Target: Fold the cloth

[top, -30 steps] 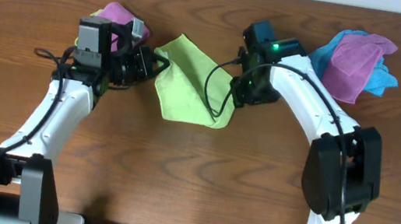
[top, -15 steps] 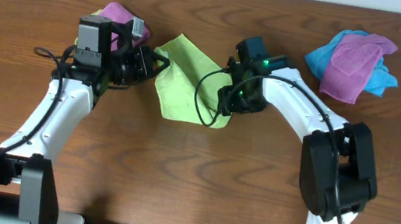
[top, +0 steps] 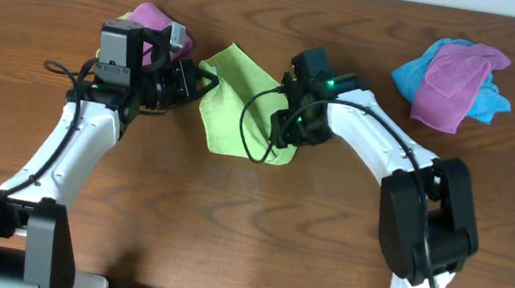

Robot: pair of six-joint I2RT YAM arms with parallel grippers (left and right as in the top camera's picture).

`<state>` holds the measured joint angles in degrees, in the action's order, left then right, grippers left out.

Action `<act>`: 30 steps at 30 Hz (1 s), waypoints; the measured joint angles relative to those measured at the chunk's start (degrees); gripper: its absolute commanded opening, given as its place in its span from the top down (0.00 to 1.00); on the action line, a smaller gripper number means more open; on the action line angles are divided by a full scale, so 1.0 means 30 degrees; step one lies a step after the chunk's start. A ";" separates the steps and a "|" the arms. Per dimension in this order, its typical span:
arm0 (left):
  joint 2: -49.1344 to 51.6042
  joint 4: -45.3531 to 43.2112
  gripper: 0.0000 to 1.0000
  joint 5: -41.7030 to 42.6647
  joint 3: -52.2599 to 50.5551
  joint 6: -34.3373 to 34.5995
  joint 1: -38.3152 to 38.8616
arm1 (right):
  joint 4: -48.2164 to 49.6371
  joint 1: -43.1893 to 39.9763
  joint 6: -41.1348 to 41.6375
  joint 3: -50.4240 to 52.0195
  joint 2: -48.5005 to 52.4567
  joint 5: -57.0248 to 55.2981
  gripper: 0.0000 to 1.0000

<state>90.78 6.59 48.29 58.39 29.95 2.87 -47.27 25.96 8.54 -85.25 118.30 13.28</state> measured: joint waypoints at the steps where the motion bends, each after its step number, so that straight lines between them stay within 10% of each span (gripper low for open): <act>1: 0.0000 0.0000 0.94 0.0007 0.0000 0.0000 0.0000 | -0.0007 0.0000 0.0007 0.0000 0.0080 0.0000 0.43; 7: 0.0000 0.0000 0.94 0.0146 0.0000 0.0000 0.0000 | -0.0860 -0.0007 0.0015 0.0007 0.0503 -0.0699 0.47; 12: 0.0000 0.0000 0.94 0.0168 0.0000 0.0000 0.0000 | -0.0925 -0.0007 0.0007 0.0007 0.0525 -0.1333 0.98; 30: 0.0000 -0.0423 0.94 -0.0051 0.2222 0.0015 -0.0087 | -0.1005 -0.2142 0.0073 -0.0007 -0.2397 -0.4357 0.99</act>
<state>90.78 5.32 48.14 65.06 30.00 2.61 -50.28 19.53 8.75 -85.27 111.11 0.21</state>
